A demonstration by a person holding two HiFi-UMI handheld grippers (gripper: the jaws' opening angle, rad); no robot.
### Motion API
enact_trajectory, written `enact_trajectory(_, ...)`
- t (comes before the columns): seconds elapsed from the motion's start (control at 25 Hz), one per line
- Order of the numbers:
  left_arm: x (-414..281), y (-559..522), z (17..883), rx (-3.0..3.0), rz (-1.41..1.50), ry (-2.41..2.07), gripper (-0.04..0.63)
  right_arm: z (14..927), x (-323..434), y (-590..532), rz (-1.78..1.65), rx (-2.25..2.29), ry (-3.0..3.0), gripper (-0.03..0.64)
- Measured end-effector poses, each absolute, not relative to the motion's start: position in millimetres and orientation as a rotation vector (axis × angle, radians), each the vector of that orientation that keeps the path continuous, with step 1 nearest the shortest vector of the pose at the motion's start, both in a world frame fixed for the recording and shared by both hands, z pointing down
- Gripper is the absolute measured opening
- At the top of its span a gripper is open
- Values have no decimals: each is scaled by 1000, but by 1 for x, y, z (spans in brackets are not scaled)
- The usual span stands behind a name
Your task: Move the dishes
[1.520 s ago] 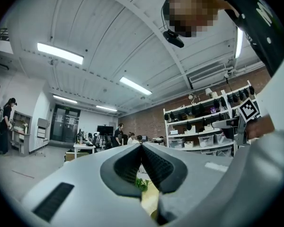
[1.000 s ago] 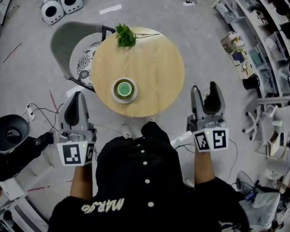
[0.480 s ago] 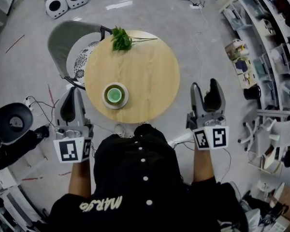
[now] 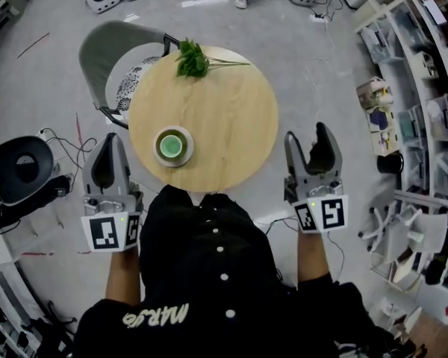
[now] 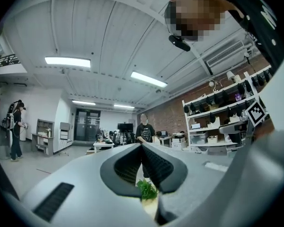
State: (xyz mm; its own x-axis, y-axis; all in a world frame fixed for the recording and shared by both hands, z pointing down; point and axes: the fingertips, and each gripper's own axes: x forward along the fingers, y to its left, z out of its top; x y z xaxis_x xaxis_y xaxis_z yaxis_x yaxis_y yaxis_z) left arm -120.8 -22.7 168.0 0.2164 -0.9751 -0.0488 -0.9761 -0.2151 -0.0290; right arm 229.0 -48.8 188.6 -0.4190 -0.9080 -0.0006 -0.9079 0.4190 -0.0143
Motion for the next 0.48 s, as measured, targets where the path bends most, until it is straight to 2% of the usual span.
enact_trajectory(0.48, -149, -46, 177, -2456, 11, 1888, 3, 222, 148, -68, -27, -1549, 2848, 270)
